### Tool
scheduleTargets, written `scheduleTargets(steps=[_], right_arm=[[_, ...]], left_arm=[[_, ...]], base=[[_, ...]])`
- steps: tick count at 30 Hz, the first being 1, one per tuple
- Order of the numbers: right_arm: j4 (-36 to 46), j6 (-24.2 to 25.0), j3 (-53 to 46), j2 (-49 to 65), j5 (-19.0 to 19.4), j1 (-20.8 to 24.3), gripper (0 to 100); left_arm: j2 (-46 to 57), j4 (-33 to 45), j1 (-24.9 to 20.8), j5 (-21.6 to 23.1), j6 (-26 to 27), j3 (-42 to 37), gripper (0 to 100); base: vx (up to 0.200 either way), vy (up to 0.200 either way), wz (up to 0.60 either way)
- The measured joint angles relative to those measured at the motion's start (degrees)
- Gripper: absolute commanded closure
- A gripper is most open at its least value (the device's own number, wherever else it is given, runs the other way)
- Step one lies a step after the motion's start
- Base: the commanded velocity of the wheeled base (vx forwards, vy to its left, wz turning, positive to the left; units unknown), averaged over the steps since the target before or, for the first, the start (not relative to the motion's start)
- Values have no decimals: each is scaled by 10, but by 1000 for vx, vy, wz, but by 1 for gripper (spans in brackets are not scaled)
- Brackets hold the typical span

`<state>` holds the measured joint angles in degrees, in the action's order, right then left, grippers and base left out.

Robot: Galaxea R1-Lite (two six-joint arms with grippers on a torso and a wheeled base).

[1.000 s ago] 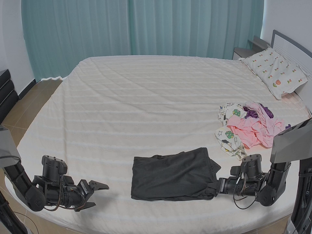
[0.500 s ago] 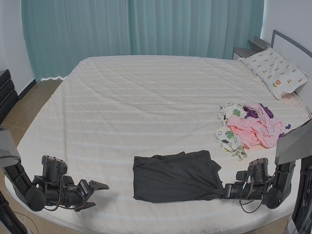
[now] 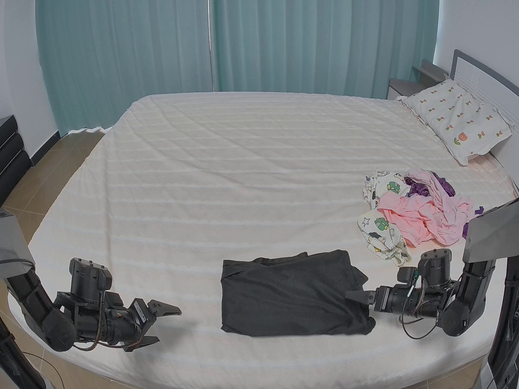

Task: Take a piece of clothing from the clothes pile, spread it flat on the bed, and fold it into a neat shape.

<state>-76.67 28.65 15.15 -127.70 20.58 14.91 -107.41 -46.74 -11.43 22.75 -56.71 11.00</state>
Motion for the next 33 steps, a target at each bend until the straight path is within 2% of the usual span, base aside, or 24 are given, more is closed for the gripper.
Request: scheduleTargets(steps=[3, 7, 17, 20, 21, 28, 33], right_arm=[[11, 22, 39, 1, -1, -3, 0], [65, 38, 107, -1, -4, -5, 0], [177, 51, 313, -59, -38, -3, 0], [194, 53, 345, -80, -44, -2, 0], [199, 53, 355, -88, -45, -1, 100], [204, 64, 391, -121, -47, -1, 100], [204, 104, 401, -127, -49, -5, 100]], left_arm=[[0, 0, 0, 0, 0, 0, 0], [0, 0, 0, 0, 0, 0, 0], [0, 0, 0, 0, 0, -1, 0], [0, 0, 0, 0, 0, -1, 0], [0, 0, 0, 0, 0, -1, 0], [0, 0, 0, 0, 0, -1, 0], [0, 0, 0, 0, 0, -1, 0]], base=[[0, 0, 0], [0, 0, 0], [0, 0, 0], [0, 0, 0], [0, 0, 0], [0, 0, 0], [0, 0, 0]])
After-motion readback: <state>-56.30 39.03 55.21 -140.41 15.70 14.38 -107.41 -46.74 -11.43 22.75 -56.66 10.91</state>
